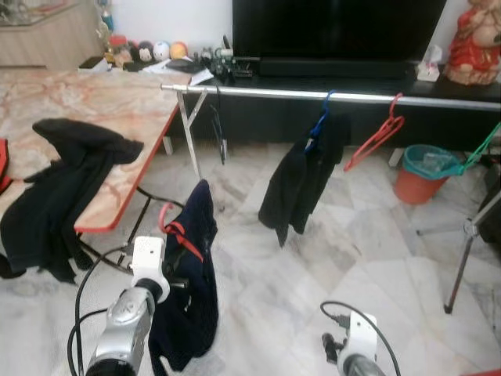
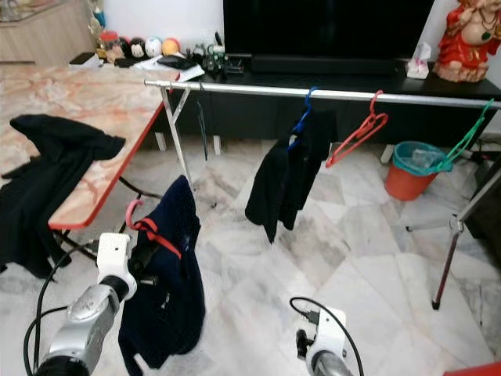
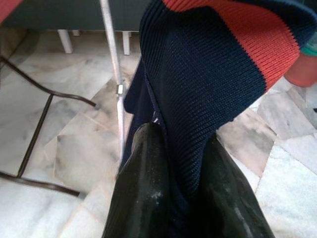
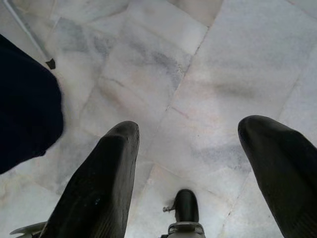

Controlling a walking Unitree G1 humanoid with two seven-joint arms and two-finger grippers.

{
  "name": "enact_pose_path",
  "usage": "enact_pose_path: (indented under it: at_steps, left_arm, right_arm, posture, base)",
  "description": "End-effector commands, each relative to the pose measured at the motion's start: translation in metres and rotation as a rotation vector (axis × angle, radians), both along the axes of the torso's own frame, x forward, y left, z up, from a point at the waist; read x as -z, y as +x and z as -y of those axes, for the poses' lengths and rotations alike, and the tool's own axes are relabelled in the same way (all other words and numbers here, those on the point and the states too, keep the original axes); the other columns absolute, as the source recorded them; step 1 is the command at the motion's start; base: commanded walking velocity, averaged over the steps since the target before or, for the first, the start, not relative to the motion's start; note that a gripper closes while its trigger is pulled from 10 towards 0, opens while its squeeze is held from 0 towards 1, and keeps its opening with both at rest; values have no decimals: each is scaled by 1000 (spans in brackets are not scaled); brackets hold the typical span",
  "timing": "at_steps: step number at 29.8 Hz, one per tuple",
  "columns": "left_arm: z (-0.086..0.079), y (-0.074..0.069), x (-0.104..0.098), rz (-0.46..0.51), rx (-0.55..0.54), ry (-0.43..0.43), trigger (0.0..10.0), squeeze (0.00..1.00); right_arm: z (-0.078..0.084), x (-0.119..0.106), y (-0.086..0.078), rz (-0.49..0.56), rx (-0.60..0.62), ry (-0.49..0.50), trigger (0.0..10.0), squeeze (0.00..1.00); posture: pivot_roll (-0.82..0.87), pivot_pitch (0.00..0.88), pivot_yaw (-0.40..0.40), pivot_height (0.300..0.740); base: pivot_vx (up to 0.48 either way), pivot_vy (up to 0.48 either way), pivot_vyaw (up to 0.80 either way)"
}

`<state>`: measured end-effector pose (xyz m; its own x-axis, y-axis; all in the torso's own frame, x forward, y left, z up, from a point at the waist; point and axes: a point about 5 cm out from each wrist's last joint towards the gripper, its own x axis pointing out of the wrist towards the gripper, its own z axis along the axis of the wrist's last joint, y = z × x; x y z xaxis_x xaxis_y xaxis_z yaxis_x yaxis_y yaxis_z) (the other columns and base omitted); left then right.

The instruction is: Hang hanger

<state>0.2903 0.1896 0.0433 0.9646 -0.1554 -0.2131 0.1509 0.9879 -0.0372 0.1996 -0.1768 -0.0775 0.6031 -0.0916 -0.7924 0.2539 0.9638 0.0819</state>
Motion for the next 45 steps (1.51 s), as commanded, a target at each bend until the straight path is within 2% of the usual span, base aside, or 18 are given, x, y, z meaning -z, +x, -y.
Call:
enact_pose_path:
  at_steps: [1,20,23,45]
  left_arm:
    - [2,7,-12,50,14,2,10000,0]
    - [9,5,-9,36,83,-4,10000,0]
    - [10,4,-9,34,85,-5,10000,0]
    - [6,5,-9,32,60,2,10000,0]
  right_arm:
    - [2,-1,2,1,3,-14,10000,0]
    - [1,-1,1,-13,3,-22,10000,0]
    - [1,0,1,-18,9,-20,10000,0]
    - [1,-1,2,-10,-8,-17,10000,0]
  posture:
    - [54,0,-7,740]
    - [59,0,-3,740]
    - [59,0,-3,740]
    - [59,0,-3,740]
  base:
    - [292,0,0]
    - [310,0,-25]
    - [324,0,-800]
    - [326,0,0]
